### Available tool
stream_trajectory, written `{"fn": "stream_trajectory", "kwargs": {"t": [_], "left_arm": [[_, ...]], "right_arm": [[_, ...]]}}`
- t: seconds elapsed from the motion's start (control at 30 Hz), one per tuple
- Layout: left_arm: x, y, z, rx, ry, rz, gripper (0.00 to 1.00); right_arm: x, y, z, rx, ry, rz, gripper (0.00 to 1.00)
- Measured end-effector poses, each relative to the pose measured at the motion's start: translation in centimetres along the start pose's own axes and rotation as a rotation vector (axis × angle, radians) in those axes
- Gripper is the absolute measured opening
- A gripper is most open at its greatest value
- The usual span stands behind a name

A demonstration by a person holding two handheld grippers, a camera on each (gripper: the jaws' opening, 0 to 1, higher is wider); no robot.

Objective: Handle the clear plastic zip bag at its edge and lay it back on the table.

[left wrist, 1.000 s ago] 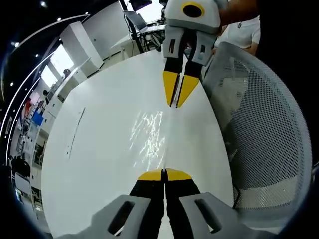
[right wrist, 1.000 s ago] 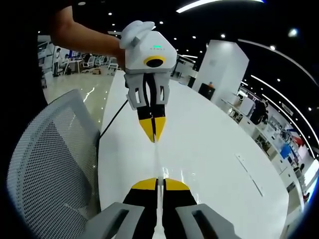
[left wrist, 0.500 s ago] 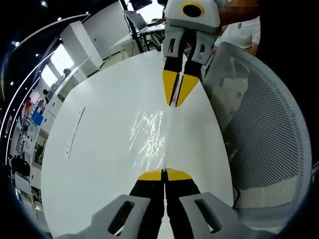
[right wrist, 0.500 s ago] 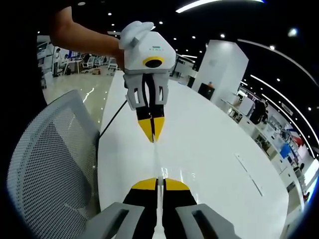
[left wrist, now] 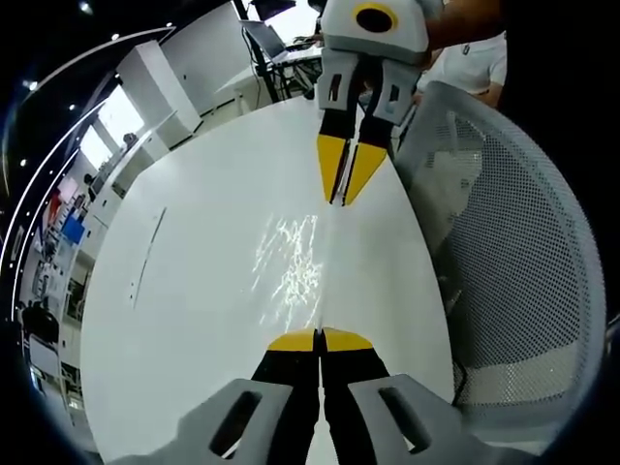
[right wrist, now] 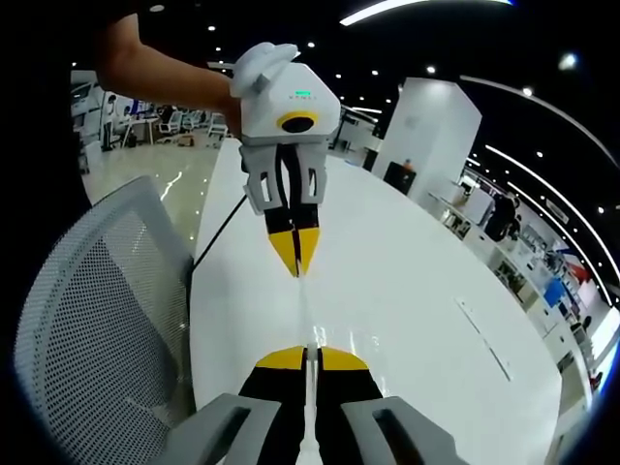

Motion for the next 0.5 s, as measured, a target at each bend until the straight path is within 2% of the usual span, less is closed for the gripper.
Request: {"fn": "stream_trajectory", "kwargs": {"t": [0.5], "left_arm": [[-0.11,-0.11,0.21,-0.003,0.000,-0.002,0.00]], "right_arm": [[-0.07,0.07,0.07,0.005,0.001,0.002,0.00]]}}
Point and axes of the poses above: the point that each gripper's makers call its tool centre point, and the gripper's own axes: x roughly forward along the fingers, y roughly to its right, z roughly out of its underside, the point moved 1 cm from there along -x, roughly backward along the fingers, and after that the axes turned 3 degrees about y, right-handed, at the moved point
